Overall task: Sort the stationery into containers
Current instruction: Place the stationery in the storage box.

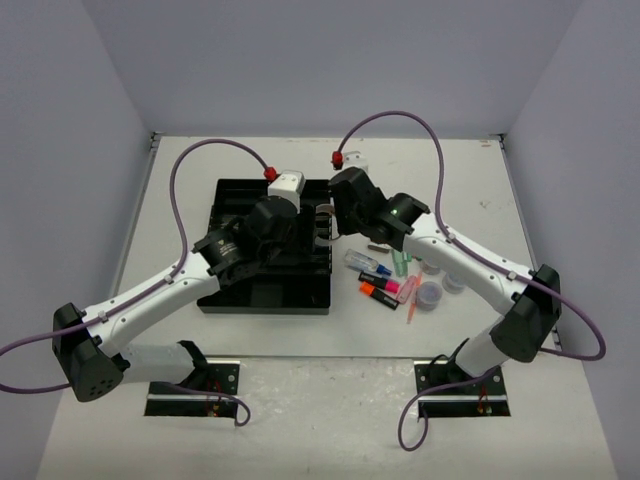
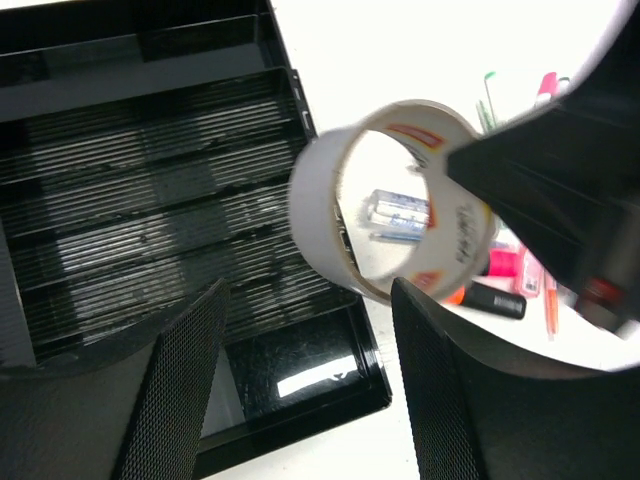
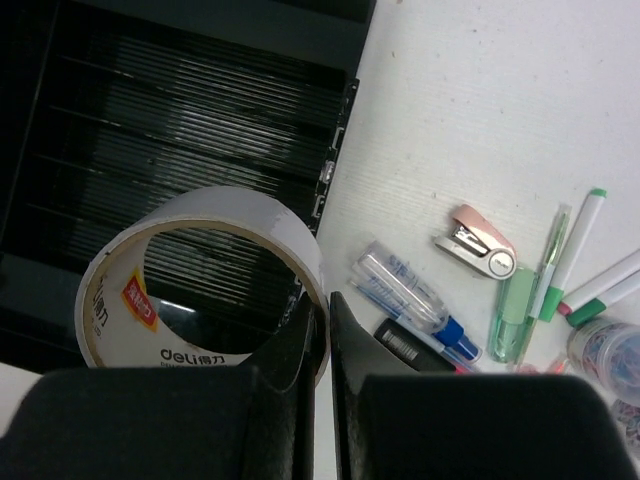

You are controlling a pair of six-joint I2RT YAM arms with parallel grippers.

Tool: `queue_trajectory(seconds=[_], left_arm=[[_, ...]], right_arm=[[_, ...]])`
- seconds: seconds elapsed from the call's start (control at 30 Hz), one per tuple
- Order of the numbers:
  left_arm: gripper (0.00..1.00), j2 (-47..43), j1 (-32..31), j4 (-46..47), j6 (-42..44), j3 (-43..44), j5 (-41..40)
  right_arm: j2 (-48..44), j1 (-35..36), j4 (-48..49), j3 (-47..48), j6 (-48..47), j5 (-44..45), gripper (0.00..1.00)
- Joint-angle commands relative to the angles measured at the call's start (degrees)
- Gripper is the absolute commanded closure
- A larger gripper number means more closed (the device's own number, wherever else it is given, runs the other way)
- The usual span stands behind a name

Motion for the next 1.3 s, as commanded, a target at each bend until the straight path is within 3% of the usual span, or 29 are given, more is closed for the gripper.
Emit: queue_trajectory(seconds=[0.0, 0.27, 0.43, 0.6, 0.83, 0.87, 0.93, 1.03, 1.07, 1.1, 1.13, 1.27], left_arm=[[0.31, -0.57, -0.16, 2.25, -1.64, 0.67, -4.78], [0.45, 0.13, -0.16, 5.63, -1.93, 1.62, -6.33], [0.78, 2.35, -0.16, 5.17, -2.0, 2.78, -6.94], [0.99, 4.77, -0.16, 4.4, -2.58, 2.64, -6.4], [1.0, 5.1, -0.16, 5.04, -2.11, 1.01, -4.85], [1.0, 4.85, -0.2, 4.97, -2.02, 0.32, -5.26], [1.0, 4.0, -0.17, 4.37, -2.34, -0.73, -6.38], [1.0, 3.09, -0.16, 2.87, -3.05, -2.08, -7.92], [1.0, 2.47, -0.16, 2.25, -3.86, -3.1, -8.54], [1.0, 1.61, -0.2, 1.93, -4.6, -4.38, -8.77], [1.0, 0.64, -0.24, 1.74, -5.29, -5.76, -8.81], [1.0, -2.5, -0.16, 0.66, -7.06, -9.6, -6.22]], right_arm=[[-3.36, 1.68, 1.29, -0.52, 2.16, 1.16, 1.0], [-4.11, 2.66, 1.49, -0.78, 2.11, 1.25, 1.0], [-4.72, 2.97, 1.54, -1.4, 2.18, 1.27, 1.0], [-5.4, 3.21, 1.5, -2.3, 2.36, 1.72, 1.0], [-7.48, 3.45, 1.59, -4.39, 2.42, 3.25, 0.99], [-8.12, 3.5, 1.65, -4.97, 2.41, 3.48, 0.93], [-9.17, 3.5, 2.01, -5.99, 2.63, 3.78, 0.71], [-10.36, 3.41, 1.71, -7.11, 2.98, 4.64, 0.34], [-10.97, 3.41, 0.69, -7.11, 3.25, 5.14, 0.17], [-11.99, 3.44, 0.14, -7.3, 3.44, 6.06, 0.08], [-13.19, 3.49, -0.18, -7.57, 3.58, 7.16, 0.03], [-18.2, 3.41, -1.19, -10.21, 3.87, 10.9, 0.01]])
